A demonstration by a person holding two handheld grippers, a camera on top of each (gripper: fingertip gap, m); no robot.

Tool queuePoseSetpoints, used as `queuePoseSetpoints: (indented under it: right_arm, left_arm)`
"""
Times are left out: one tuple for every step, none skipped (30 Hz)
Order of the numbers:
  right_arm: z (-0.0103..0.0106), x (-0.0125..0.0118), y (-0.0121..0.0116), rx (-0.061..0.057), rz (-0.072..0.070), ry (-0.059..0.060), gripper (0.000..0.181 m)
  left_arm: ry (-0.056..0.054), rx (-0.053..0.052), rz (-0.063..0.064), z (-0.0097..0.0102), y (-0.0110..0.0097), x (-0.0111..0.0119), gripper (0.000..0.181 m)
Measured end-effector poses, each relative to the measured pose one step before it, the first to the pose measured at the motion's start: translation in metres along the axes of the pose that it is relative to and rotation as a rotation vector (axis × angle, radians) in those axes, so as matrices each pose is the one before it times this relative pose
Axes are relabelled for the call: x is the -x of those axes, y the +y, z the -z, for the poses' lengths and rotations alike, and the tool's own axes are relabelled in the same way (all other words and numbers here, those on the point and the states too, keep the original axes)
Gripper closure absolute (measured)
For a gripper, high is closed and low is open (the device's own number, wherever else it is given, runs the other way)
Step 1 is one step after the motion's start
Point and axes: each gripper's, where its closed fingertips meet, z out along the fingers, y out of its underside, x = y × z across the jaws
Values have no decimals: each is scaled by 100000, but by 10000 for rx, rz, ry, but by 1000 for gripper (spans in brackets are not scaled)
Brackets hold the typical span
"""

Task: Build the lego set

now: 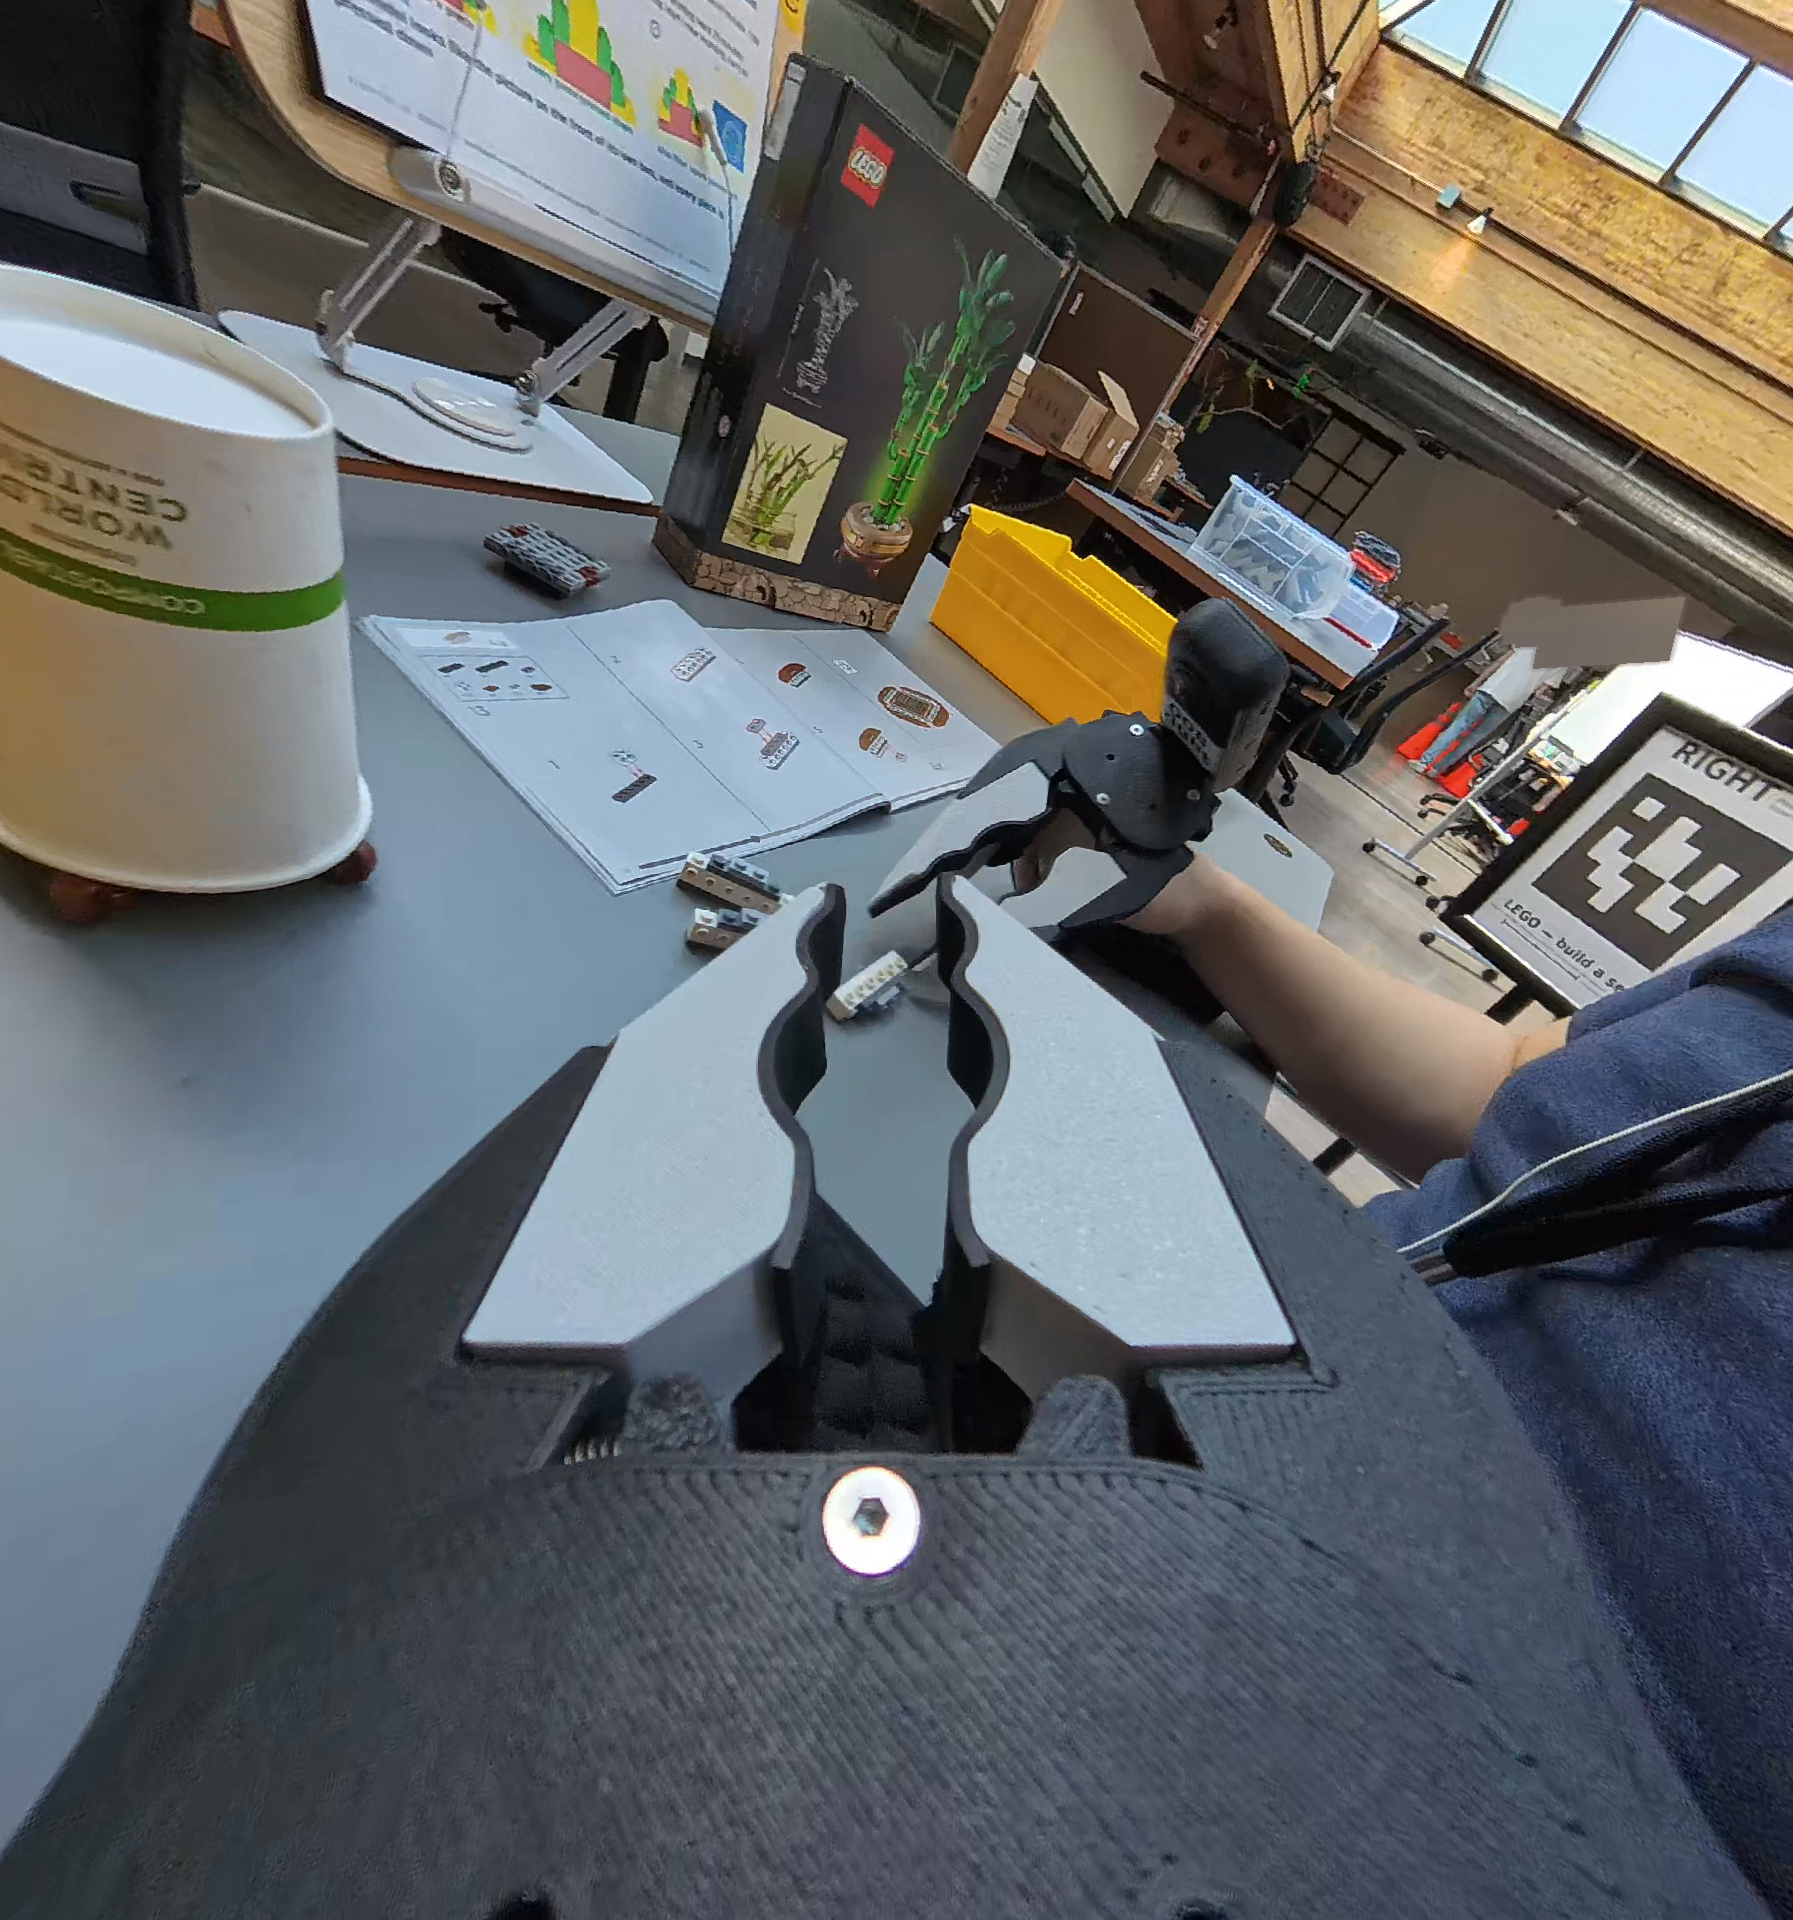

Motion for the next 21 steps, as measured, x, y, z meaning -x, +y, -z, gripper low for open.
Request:
queuePoseSetpoints:
  right_arm:
    - [605, -166, -445, -408, -10, 223, 154]
    - [677, -216, -654, -495, 15, 254, 154]
    - [711, -315, -793, -552, 52, 316, 154]
    - [710, -472, -810, -571, 76, 387, 154]
    - [659, -577, -770, -542, 52, 407, 154]
    - [538, -650, -612, -443, -9, 388, 155]
    - [381, -634, -422, -302, -72, 327, 155]
    - [159, -394, -153, -129, -120, 141, 155]
    - [-66, 100, 131, 37, -187, -162, 155]
    - [-243, 652, 352, 192, -203, -469, 155]
    - [-392, 849, 469, 282, -96, -506, 155]
    - [-454, 813, 539, 337, 89, -416, 155]
    - [-505, 787, 582, 401, 238, -348, 155]
    - [-529, 571, 613, 432, 288, -199, 154]
    - [-523, 436, 583, 400, 287, -126, 154]
    - [-462, 437, 550, 436, 242, -146, 154]
    - [-390, 292, 382, 345, 193, -89, 154]
    - [-349, 138, 258, 261, 136, -28, 154]
    - [-297, 193, 74, 140, 156, -94, 155]
    - [-255, 220, -46, 63, 182, -133, 155]
    - [-246, -23, -57, 37, 167, -8, 154]
  left_arm:
    - [-359, -46, -105, 944, -238, 598, 166]
    - [-501, -73, -195, 1122, -392, 839, 166]
    - [-620, -93, -259, 1264, -545, 1108, 166]
    - [-696, -61, -283, 1346, -636, 1373, 166]
    - [-748, -4, -274, 1353, -689, 1627, 165]
    - [-739, 19, -231, 1287, -749, 1729, 164]
    - [-628, 7, -163, 1147, -795, 1639, 163]
    - [-441, -7, -85, 955, -775, 1330, 163]
    - [-257, -17, -48, 756, -715, 937, 163]
    - [-168, -25, -73, 574, -604, 624, 163]
    - [-164, -34, -139, 438, -462, 423, 163]
    - [-181, -44, -206, 311, -295, 297, 164]
    - [-170, -42, -229, 180, -113, 157, 164]
    - [-108, -8, -202, 71, 95, -10, 165]
    - [-30, 54, -140, -39, 321, -133, 165]
    - [30, 96, -77, -127, 466, -225, 165]
    - [78, 116, -35, -208, 554, -276, 165]
    - [101, 152, -15, -257, 607, -271, 165]
    - [73, 192, -23, -266, 612, -199, 165]
    - [24, 211, -51, -225, 568, -113, 166]
    - [-15, 189, -80, -175, 462, -70, 166]
